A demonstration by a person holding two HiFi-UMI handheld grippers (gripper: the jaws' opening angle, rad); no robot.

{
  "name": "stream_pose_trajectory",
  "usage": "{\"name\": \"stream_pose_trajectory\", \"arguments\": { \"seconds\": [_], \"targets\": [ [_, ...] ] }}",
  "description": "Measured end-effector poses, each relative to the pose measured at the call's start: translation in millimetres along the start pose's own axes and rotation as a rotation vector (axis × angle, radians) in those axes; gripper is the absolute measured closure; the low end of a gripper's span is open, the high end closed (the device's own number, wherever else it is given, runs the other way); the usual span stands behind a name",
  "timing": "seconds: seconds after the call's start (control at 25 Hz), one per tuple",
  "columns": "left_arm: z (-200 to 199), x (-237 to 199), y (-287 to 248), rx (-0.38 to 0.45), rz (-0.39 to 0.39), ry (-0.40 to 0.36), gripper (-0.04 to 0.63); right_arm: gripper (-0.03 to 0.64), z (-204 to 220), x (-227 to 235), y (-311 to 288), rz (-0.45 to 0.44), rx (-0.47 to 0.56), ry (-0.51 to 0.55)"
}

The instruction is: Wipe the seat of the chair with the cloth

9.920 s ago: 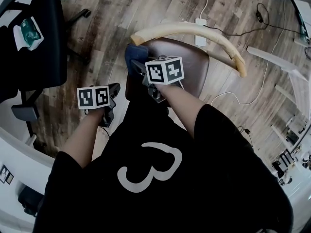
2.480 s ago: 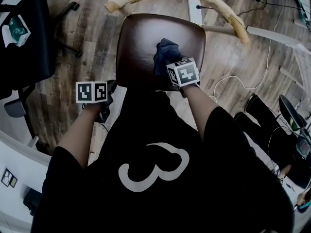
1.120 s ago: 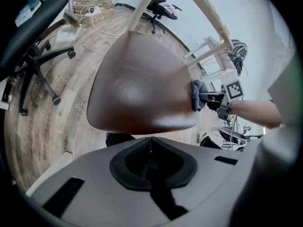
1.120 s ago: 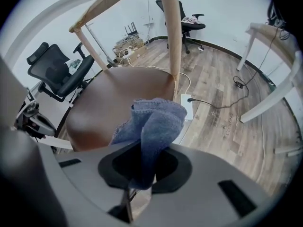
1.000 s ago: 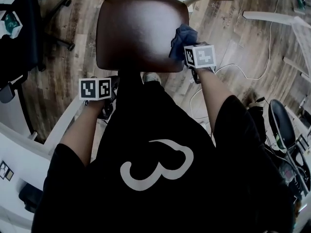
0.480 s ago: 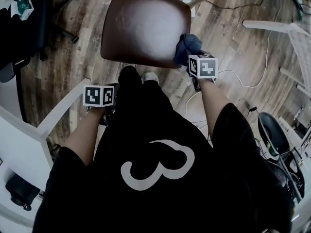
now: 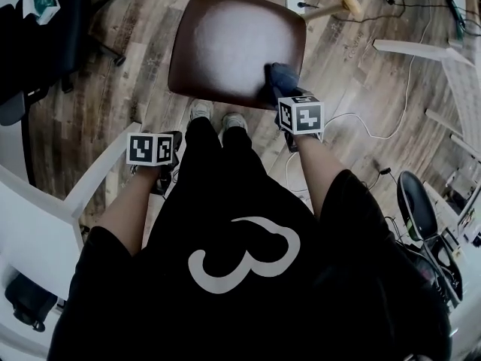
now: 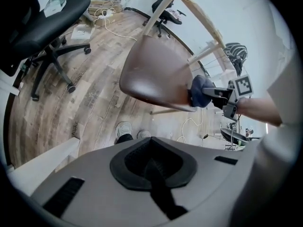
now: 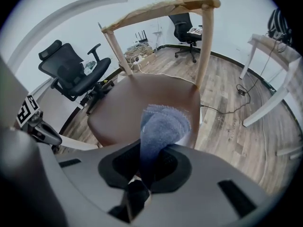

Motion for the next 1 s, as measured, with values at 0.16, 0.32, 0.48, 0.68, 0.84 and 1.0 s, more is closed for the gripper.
{"name": "stream_pose_trajectory", "arguments": {
  "seconds": [0.16,0.32,0.48,0.68,0.84,1.0],
  "targets": [
    [-10,-21,9,-0.006,0.007,-0.031,0.581,0.566,-11,-37,-9,-0.033,-0.008,-0.009],
    [-21,-51,20,0.01,0.008,0.001,0.581,0.566,-32,-83,-21,-0.087,-0.002,0.017],
    [-29,-75,29,0.04,0.025,0.065,0.581,0.566,-59,-129,-35,-0.164,0.028,0.02],
    [-31,-94,33,0.044,0.038,0.1,0.581,0.566,-91,-165,-52,-0.265,0.087,-0.215],
    [-37,-102,32,0.063,0.062,0.149,0.581,0.566,-102,-189,-64,-0.321,0.076,-0.199],
    [-45,-114,33,0.083,0.082,0.205,0.581,0.566,-110,-212,-73,-0.371,0.063,-0.193]
  ]
}}
Point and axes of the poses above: the fingertips, and each gripper's own axes: y backward along the fingers, x to its right, z out of its underside, the point moved 2 cm from there along y, backward along the fingers, and after that the axes turned 3 degrees about y, right-handed, at the moved point
